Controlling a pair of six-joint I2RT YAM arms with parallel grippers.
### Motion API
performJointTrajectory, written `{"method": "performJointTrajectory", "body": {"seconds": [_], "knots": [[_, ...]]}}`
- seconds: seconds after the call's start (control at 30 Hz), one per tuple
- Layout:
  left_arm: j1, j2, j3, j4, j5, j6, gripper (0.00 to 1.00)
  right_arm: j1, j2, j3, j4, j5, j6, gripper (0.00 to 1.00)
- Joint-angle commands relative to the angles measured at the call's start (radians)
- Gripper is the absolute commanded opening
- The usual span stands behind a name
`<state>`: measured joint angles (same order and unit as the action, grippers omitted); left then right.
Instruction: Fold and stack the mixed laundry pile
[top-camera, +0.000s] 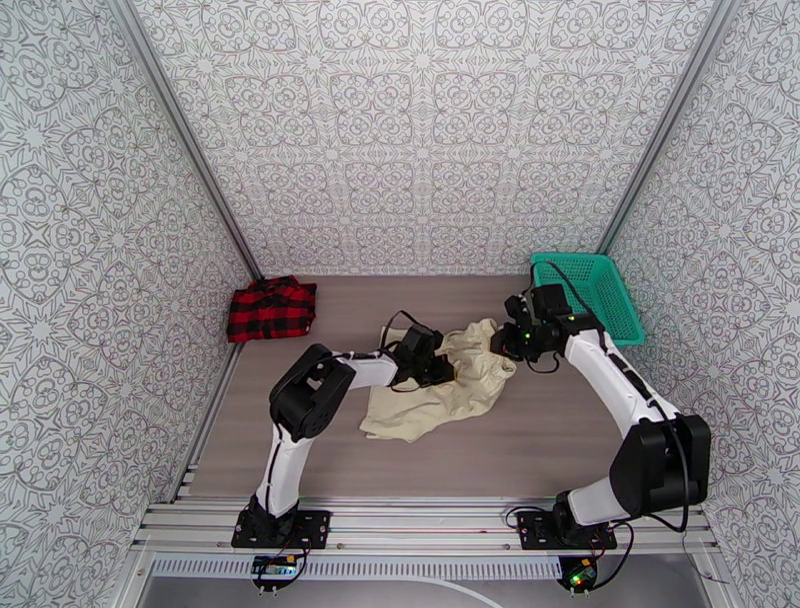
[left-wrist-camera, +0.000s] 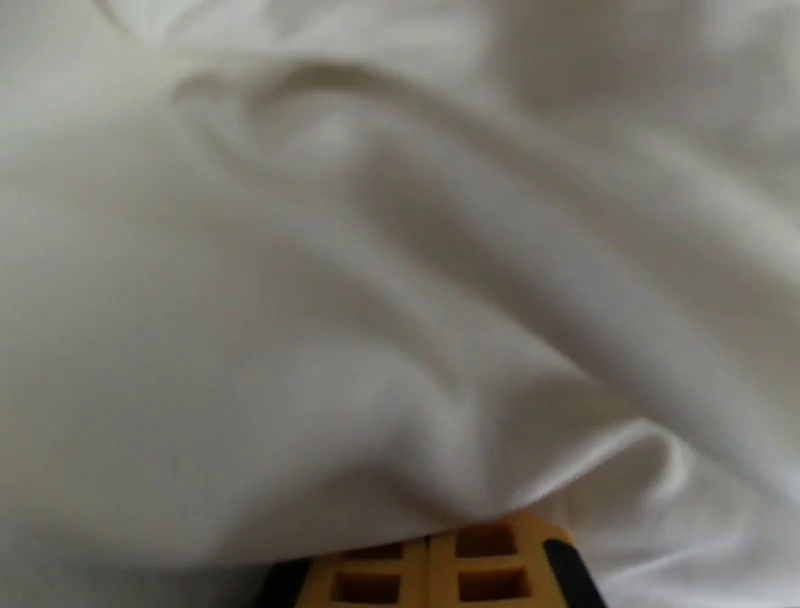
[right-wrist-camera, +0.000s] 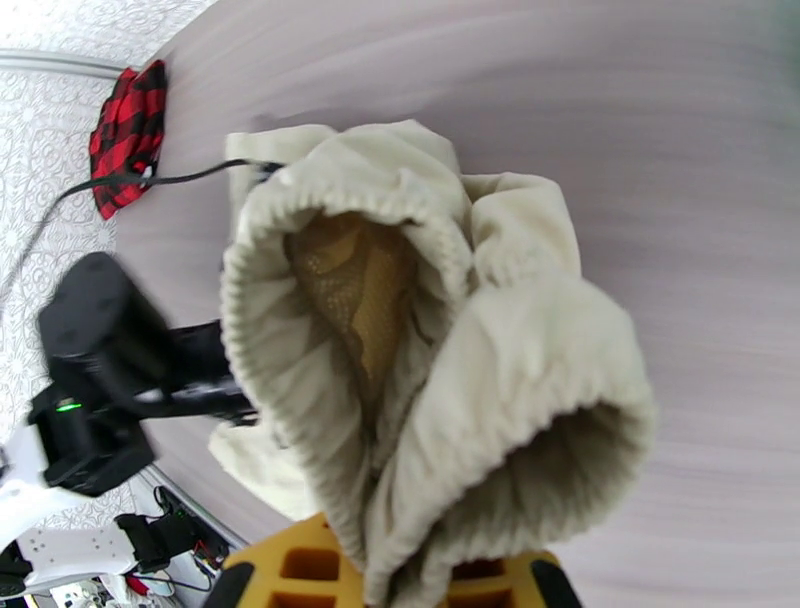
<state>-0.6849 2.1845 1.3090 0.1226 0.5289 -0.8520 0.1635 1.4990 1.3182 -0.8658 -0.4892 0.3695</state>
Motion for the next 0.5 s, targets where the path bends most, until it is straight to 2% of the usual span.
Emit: {"method": "performJointTrajectory", "body": {"seconds": [0.0, 0.2, 0.33, 0.47], "knots": [[-0.037, 0.079, 0.047, 0.122, 0.035, -0.05, 0.0, 0.007, 0.005, 0.089, -0.105, 0.03, 0.008, 0.0], [-0.05, 0.113, 0.063, 0.29, 0.031, -0.11, 0.0, 0.046, 0.02, 0.129, -0.144, 0.068, 0.052, 0.0], [-0.028, 0.054, 0.007, 0.329, 0.019, -0.114, 0.0, 0.106, 0.042, 0.118, -0.063, 0.064, 0.211, 0.0], [0.003, -0.034, -0.061, 0.338, 0.027, -0.107, 0.11, 0.166, 0.082, 0.121, 0.006, 0.104, 0.355, 0.0]]}}
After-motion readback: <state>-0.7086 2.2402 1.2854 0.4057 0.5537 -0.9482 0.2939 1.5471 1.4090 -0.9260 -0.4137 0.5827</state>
